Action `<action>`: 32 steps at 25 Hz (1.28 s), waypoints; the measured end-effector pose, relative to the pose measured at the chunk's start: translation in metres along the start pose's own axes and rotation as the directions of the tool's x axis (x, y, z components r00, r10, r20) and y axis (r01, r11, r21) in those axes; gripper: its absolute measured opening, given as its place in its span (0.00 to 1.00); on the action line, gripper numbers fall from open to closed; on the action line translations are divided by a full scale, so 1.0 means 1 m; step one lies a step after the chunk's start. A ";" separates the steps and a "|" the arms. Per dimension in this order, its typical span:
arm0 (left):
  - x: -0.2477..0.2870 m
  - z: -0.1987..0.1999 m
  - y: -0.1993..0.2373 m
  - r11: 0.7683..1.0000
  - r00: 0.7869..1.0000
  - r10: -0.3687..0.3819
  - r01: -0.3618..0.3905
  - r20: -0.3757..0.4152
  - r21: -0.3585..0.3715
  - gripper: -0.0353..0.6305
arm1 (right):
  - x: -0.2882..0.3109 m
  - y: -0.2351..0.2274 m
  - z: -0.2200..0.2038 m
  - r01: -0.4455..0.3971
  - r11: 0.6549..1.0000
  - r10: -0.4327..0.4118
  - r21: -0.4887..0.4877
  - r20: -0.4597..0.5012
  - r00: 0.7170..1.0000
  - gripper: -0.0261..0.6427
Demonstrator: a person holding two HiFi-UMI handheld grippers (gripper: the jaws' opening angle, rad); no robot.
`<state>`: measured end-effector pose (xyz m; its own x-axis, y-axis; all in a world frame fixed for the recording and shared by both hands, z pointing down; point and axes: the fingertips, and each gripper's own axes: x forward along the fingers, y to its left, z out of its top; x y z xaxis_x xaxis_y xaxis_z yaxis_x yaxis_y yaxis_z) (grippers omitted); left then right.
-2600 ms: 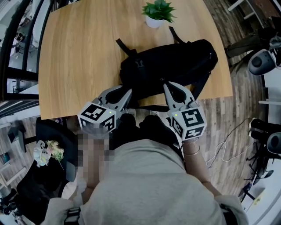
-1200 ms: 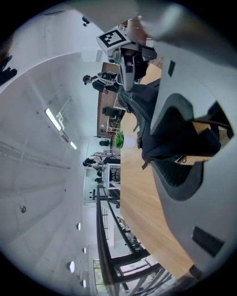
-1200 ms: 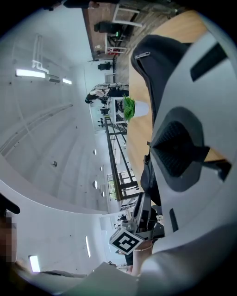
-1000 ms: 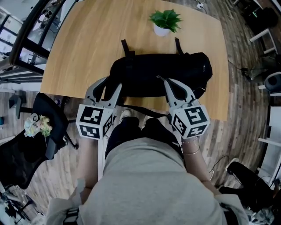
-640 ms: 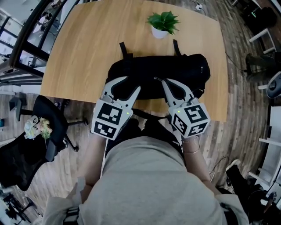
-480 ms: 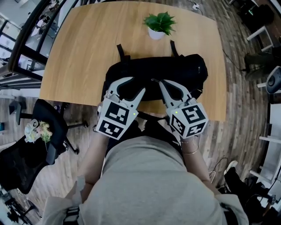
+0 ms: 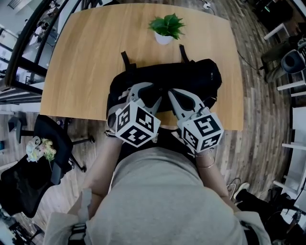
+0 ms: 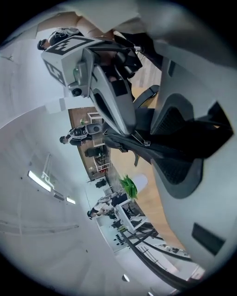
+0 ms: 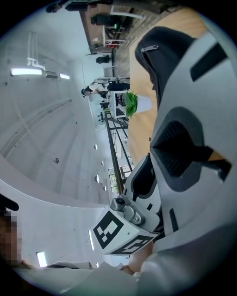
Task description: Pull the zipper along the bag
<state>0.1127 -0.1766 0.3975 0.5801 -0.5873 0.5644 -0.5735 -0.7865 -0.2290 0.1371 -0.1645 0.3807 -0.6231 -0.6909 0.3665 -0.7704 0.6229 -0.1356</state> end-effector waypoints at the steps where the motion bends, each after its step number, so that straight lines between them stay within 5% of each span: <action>1: 0.002 0.000 -0.002 1.000 1.000 -0.005 0.005 -0.004 0.016 0.31 | 0.000 0.001 0.000 0.000 1.000 0.000 0.000 0.000 1.000 0.05; 13: 0.008 -0.001 -0.002 0.997 1.000 -0.014 0.013 0.013 0.072 0.13 | 0.007 0.008 -0.007 -0.064 0.996 0.065 0.065 -0.009 0.998 0.06; 32: 0.009 -0.002 -0.001 0.999 0.998 -0.035 0.034 0.046 0.021 0.13 | 0.020 0.007 -0.021 -0.110 0.981 0.116 0.163 -0.028 0.993 0.08</action>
<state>0.1171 -0.1805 0.4044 0.6259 -0.5678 0.5347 -0.5411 -0.8099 -0.2266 0.1219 -0.1663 0.4067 -0.7039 -0.6036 0.3743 -0.7091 0.6269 -0.3227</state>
